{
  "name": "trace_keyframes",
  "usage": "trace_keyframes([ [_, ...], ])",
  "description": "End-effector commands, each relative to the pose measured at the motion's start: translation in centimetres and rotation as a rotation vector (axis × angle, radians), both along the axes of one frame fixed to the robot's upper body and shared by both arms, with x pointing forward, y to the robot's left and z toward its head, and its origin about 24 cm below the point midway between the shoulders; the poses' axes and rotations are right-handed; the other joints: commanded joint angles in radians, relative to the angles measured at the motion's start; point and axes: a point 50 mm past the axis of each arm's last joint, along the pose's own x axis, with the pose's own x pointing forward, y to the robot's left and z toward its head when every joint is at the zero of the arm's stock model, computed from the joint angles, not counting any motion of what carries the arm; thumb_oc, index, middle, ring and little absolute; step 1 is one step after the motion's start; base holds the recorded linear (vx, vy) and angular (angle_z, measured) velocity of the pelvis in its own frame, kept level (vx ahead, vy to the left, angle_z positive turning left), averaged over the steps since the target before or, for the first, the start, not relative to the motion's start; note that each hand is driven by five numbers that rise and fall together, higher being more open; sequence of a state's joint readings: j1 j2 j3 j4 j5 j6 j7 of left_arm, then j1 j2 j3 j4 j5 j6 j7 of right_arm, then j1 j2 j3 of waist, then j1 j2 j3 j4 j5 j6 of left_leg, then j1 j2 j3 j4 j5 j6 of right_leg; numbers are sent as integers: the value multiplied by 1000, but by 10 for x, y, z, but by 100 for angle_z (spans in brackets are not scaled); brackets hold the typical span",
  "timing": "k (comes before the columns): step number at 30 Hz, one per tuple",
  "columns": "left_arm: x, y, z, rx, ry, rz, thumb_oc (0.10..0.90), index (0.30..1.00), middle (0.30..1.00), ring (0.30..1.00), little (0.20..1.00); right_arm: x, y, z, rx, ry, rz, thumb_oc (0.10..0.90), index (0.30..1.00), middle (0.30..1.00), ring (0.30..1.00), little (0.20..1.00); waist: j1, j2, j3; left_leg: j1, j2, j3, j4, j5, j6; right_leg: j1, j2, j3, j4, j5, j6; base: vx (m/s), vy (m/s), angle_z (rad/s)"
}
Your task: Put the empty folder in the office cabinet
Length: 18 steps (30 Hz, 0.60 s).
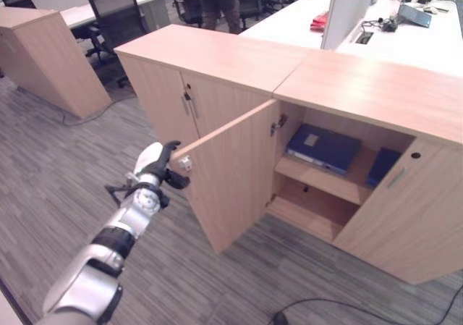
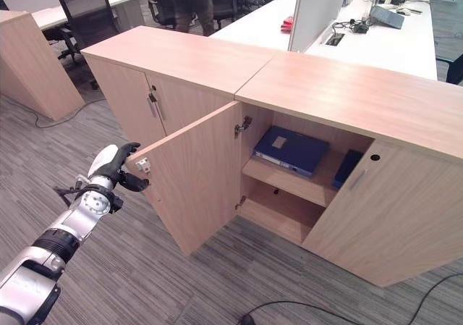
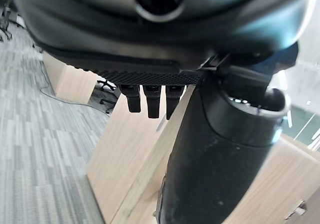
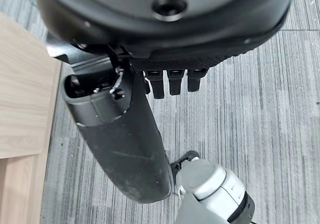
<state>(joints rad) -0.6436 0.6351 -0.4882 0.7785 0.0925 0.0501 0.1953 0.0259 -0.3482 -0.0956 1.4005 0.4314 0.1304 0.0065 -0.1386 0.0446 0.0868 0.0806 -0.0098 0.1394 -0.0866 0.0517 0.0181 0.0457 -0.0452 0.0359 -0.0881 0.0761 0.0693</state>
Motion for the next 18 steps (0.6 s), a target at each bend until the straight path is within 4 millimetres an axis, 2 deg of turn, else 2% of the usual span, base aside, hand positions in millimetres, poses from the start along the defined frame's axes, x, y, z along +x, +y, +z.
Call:
trace_keyframes([
  [1,35,-21,70,43,-210,-83,800,900,900,900,900,-7,-28,12,-83,77,37,800,900,900,900,900,-15,3,-44,25,-18,3,-1,-148,-9,3,-113,-50,81,-101,151,-2,40,-3],
  [7,33,-60,71,-43,-259,-212,800,900,900,900,900,-10,-25,11,-81,108,47,800,900,900,900,900,-12,3,-45,28,-25,-2,-1,-154,-4,6,-123,-63,82,-101,155,-3,19,1],
  [8,33,-60,71,-43,-259,-212,800,900,900,900,900,-11,-25,11,-81,108,47,800,900,900,900,900,-12,3,-45,28,-25,-2,-1,-154,-4,6,-124,-63,82,-101,155,-20,32,4],
  [9,20,-90,70,-125,-302,-347,800,900,900,900,900,-10,-23,10,-80,111,48,800,900,900,900,900,-6,2,-42,28,-29,-4,-1,-157,0,4,-130,-71,86,-102,157,-23,31,-3],
  [10,11,-99,65,-192,-301,-392,800,900,900,900,900,-11,-22,9,-80,115,48,800,900,900,900,900,-1,1,-41,28,-30,-6,-1,-158,1,4,-133,-74,87,-101,157,-35,50,-5],
  [11,-11,-117,55,-343,-284,-502,800,900,900,900,900,-15,-18,8,-70,129,47,800,900,900,900,900,8,-3,-39,27,-34,-9,-1,-163,5,5,-138,-78,83,-100,156,-22,44,-3],
  [12,-31,-131,36,-512,-221,-556,800,900,900,900,900,-18,-12,5,-52,138,45,800,900,900,900,900,18,-6,-36,27,-36,-11,-1,-166,9,8,-143,-83,81,-100,154,-14,37,3],
  [13,-31,-130,36,-513,-219,-555,800,900,900,900,900,-18,-13,5,-53,140,45,800,900,900,900,900,17,-6,-38,28,-36,-11,-1,-167,9,8,-143,-84,81,-100,154,9,38,9],
  [15,-67,-153,-4,-871,-20,-596,800,900,900,900,900,-13,-2,1,-20,126,54,800,900,900,900,900,30,-10,-33,24,-43,-19,-1,-168,16,8,-147,-87,83,-98,153,5,43,3],
  [16,-77,-165,-11,-1024,52,-611,800,900,900,900,900,-8,3,-1,-7,107,55,800,900,900,900,900,33,-10,-29,20,-46,-23,-1,-166,19,4,-148,-90,89,-98,154,-20,41,-10],
  [18,-88,-178,-8,-1135,111,-691,800,900,900,900,900,-3,7,-2,4,99,80,800,900,900,900,900,33,-8,-25,17,-49,-24,-1,-165,21,0,-150,-91,95,-97,156,-11,16,-5],
])
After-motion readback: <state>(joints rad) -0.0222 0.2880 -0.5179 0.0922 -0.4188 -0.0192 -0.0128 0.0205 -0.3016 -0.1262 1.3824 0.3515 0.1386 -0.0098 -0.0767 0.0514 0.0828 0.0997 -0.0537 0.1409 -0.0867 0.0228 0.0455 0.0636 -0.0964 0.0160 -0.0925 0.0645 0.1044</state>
